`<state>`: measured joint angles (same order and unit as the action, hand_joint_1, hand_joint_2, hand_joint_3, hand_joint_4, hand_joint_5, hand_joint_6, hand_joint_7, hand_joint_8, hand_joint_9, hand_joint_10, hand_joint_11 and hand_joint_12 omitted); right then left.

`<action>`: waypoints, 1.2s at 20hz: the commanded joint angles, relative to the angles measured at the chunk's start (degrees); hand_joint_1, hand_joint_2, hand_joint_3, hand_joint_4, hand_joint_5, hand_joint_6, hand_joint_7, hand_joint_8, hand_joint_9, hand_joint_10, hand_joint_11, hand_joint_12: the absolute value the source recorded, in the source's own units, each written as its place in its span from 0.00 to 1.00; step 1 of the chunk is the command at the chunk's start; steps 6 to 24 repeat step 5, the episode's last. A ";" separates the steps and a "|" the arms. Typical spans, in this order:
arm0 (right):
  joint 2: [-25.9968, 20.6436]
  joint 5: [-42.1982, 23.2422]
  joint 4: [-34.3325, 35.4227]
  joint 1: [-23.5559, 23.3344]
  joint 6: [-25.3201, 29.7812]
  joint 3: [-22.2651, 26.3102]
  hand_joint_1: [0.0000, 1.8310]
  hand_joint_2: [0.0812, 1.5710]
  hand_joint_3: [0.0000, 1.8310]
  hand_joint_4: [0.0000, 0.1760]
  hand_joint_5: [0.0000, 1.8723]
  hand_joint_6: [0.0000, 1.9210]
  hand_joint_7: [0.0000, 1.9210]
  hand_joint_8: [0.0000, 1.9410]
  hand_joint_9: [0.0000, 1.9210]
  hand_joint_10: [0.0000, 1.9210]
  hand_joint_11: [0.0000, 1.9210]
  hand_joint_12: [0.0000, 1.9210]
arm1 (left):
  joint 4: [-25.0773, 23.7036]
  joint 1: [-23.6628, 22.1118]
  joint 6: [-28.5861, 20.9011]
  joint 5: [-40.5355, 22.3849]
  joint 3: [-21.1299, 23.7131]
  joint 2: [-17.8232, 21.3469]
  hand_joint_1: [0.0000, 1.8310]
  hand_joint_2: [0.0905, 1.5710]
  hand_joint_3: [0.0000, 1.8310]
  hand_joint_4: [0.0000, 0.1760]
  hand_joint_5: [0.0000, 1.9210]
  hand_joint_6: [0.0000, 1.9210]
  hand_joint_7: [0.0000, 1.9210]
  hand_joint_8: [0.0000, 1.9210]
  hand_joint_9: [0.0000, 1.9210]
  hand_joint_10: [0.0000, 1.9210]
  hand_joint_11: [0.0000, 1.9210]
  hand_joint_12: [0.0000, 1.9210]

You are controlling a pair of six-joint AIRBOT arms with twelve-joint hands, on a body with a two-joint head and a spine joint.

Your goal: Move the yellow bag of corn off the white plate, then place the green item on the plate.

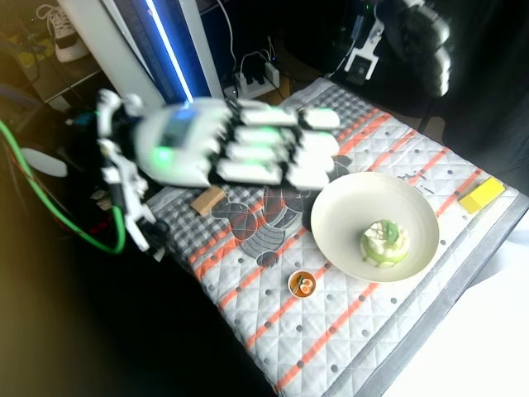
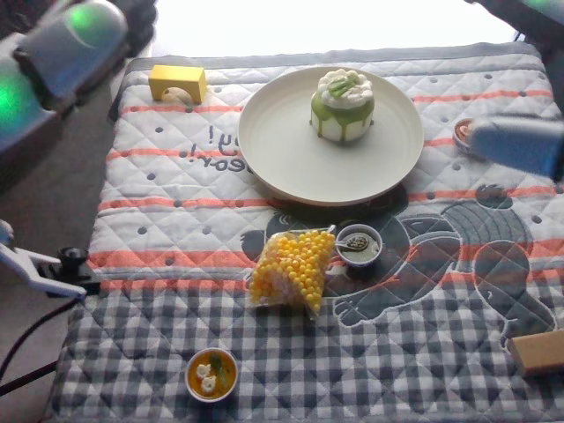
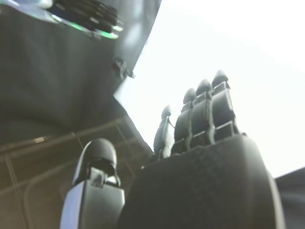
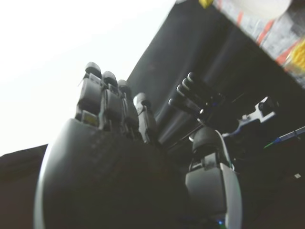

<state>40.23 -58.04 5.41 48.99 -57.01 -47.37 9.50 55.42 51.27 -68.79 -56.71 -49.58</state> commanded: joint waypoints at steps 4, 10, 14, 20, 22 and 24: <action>-3.68 -21.30 3.76 5.85 0.07 3.06 0.10 0.67 0.00 0.38 0.00 0.00 0.00 0.00 0.00 0.00 0.00 0.00 | 1.92 2.27 -0.58 -16.58 1.98 2.39 0.00 0.69 0.00 0.78 0.00 0.00 0.00 0.00 0.00 0.00 0.00 0.00; -4.36 -22.77 4.12 6.54 0.07 3.46 0.10 0.67 0.00 0.38 0.00 0.00 0.00 0.00 0.00 0.00 0.00 0.00 | 1.92 2.42 -0.57 -17.60 2.25 2.75 0.00 0.69 0.00 0.78 0.00 0.00 0.00 0.00 0.00 0.00 0.00 0.00; -4.36 -22.77 4.12 6.54 0.07 3.46 0.10 0.67 0.00 0.38 0.00 0.00 0.00 0.00 0.00 0.00 0.00 0.00 | 1.92 2.42 -0.57 -17.60 2.25 2.75 0.00 0.69 0.00 0.78 0.00 0.00 0.00 0.00 0.00 0.00 0.00 0.00; -4.36 -22.77 4.12 6.54 0.07 3.46 0.10 0.67 0.00 0.38 0.00 0.00 0.00 0.00 0.00 0.00 0.00 0.00 | 1.92 2.42 -0.57 -17.60 2.25 2.75 0.00 0.69 0.00 0.78 0.00 0.00 0.00 0.00 0.00 0.00 0.00 0.00; -4.36 -22.77 4.12 6.54 0.07 3.46 0.10 0.67 0.00 0.38 0.00 0.00 0.00 0.00 0.00 0.00 0.00 0.00 | 1.92 2.42 -0.57 -17.60 2.25 2.75 0.00 0.69 0.00 0.78 0.00 0.00 0.00 0.00 0.00 0.00 0.00 0.00; -4.36 -22.77 4.12 6.54 0.07 3.46 0.10 0.67 0.00 0.38 0.00 0.00 0.00 0.00 0.00 0.00 0.00 0.00 | 1.92 2.42 -0.57 -17.60 2.25 2.75 0.00 0.69 0.00 0.78 0.00 0.00 0.00 0.00 0.00 0.00 0.00 0.00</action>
